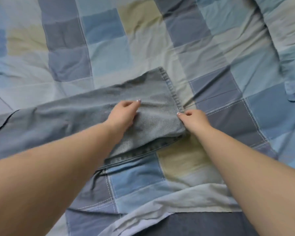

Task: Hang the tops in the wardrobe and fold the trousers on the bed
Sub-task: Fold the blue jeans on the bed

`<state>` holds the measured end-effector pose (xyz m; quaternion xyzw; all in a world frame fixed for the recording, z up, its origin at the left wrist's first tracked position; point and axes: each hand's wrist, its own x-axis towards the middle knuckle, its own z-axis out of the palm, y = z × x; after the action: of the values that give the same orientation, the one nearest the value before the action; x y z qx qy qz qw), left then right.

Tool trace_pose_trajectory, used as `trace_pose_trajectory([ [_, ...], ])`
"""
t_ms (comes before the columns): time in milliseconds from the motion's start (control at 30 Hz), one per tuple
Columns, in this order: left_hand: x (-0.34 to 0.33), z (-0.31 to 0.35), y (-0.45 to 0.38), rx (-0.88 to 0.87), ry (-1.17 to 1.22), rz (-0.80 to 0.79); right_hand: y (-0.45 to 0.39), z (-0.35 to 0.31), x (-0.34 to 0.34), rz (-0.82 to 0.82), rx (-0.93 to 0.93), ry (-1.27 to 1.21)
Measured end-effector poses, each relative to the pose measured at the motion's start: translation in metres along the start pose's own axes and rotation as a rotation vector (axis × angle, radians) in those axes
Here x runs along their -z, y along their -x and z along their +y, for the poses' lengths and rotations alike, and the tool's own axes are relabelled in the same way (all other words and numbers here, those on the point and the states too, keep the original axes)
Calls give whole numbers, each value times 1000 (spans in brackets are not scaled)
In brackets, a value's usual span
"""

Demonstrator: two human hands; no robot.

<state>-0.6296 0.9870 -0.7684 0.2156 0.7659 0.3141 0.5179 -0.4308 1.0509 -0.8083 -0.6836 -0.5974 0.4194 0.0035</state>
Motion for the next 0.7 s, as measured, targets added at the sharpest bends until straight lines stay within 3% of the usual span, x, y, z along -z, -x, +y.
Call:
trace_pose_trajectory([
  [100, 7, -60, 33, -288, -467, 85, 11, 15, -9, -8, 7, -153],
  [200, 19, -99, 63, -589, -896, -36, 20, 18, -12, -51, -42, -309],
  [333, 25, -115, 73, -616, -1172, -39, 24, 24, -10, -188, -60, -302],
  [400, 25, -115, 72, -599, -1245, 8, 25, 25, -8, -222, -33, -269],
  [467, 23, -112, 71, -621, -1266, 48, 26, 26, -1, -72, 52, -214],
  [567, 16, -111, 75, -763, -1114, -9, 26, 41, 8, 178, 92, -246],
  [700, 22, -120, 86, -826, -1114, -141, 35, 64, -6, 9, -47, -65],
])
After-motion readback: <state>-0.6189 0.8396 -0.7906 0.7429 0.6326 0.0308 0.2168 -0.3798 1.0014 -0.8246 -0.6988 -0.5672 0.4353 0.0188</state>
